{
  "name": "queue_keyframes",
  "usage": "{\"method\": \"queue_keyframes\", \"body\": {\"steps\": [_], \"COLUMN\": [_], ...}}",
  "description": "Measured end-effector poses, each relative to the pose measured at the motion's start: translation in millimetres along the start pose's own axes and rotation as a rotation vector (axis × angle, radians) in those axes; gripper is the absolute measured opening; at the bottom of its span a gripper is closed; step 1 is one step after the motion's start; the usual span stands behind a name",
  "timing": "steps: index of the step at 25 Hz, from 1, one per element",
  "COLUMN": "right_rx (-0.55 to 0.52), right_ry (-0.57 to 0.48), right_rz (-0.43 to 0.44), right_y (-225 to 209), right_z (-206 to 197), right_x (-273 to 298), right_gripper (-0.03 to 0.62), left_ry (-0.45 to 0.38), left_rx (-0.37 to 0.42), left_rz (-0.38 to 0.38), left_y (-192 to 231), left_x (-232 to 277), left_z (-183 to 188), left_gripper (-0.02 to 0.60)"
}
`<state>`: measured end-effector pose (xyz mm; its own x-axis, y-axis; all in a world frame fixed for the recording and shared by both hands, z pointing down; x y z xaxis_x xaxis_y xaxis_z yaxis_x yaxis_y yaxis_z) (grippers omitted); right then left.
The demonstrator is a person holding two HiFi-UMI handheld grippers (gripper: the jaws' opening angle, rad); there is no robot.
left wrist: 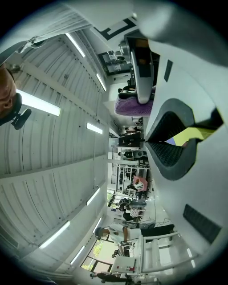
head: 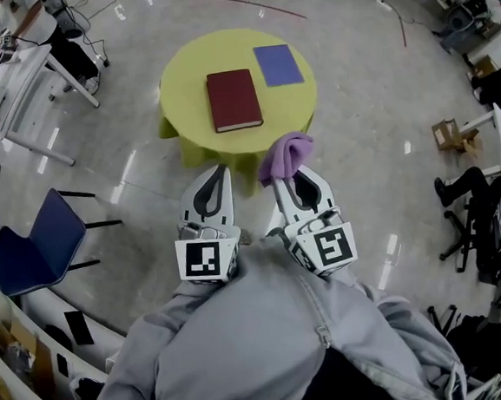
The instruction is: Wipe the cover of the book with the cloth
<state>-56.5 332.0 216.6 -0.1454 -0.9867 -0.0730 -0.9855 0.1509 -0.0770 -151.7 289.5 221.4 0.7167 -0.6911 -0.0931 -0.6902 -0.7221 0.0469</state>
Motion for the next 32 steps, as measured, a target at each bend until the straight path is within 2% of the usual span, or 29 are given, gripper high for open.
{"method": "queue_keyframes", "body": {"steps": [7,14,24,32], "right_rx": [-0.027,-0.030,-0.013,-0.002], "right_ry": [-0.011,-0.042,-0.013,0.036], "right_rz": [0.010,0.022,0.073,0.162], "right_y": [0.6,-23.6,-71.7,-111.4], "right_z": [6.8,12.6,-0.7,-23.6], "right_x": [5.7,33.9,110.5,177.2], "right_gripper": [0.084,0.084,0.084,0.084], "left_ry": [-0.033,-0.049,-0.027,0.015], "left_rx": [-0.006,0.036,0.030,0.008], "left_rz": [0.022,0.028,0.031,0.057], "left_y": [10.2,19.4,41.4,61.9], "left_x": [2.7,32.6,115.8,187.0], "left_z": [9.4,13.6,-4.2,-30.1], "left_gripper": [0.017,0.018,0.018,0.017]}}
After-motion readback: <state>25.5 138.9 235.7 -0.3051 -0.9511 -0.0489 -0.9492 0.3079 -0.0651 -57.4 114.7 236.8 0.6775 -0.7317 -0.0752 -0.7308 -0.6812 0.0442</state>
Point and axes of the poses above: the fingertips, and each gripper's own axes: x forward along the fingers, y to its left, z out of its top, the point moved 1 cm from there along -x, backward along the fingers, and after that the axes turned 5 degrees about -y, right-handed, at the moved point
